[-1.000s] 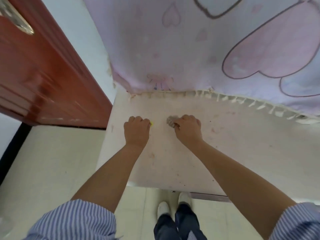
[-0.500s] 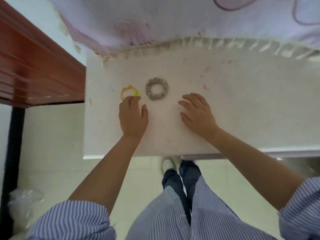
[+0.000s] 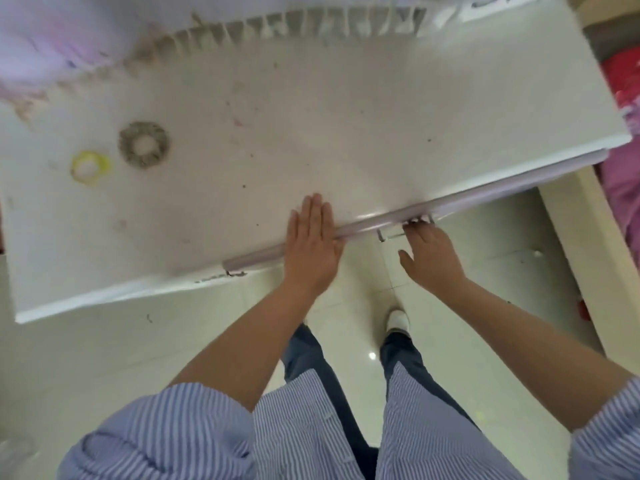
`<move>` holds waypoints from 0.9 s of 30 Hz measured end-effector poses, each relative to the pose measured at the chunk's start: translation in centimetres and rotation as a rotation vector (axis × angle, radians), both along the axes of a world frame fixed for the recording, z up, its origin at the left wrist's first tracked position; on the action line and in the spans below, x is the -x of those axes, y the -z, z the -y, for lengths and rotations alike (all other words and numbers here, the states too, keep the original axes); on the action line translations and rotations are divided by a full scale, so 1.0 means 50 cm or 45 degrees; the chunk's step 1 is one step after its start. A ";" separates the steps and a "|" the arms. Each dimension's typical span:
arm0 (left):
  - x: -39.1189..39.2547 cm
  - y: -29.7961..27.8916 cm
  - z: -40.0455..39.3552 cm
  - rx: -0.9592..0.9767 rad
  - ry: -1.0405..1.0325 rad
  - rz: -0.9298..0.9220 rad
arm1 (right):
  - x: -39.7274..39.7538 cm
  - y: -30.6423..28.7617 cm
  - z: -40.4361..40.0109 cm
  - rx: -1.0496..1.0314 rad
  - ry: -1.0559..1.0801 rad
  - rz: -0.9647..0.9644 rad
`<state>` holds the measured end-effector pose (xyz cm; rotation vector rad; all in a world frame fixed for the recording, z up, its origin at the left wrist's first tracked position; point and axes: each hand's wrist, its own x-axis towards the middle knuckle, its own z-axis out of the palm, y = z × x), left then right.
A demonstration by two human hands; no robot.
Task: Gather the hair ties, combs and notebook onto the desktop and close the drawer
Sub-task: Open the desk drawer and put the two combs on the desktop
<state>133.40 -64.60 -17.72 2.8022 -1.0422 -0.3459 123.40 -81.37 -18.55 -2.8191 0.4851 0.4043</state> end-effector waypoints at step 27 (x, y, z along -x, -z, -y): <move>0.296 0.076 0.010 0.072 -0.137 -0.059 | 0.208 0.044 0.042 -0.057 -0.386 -0.489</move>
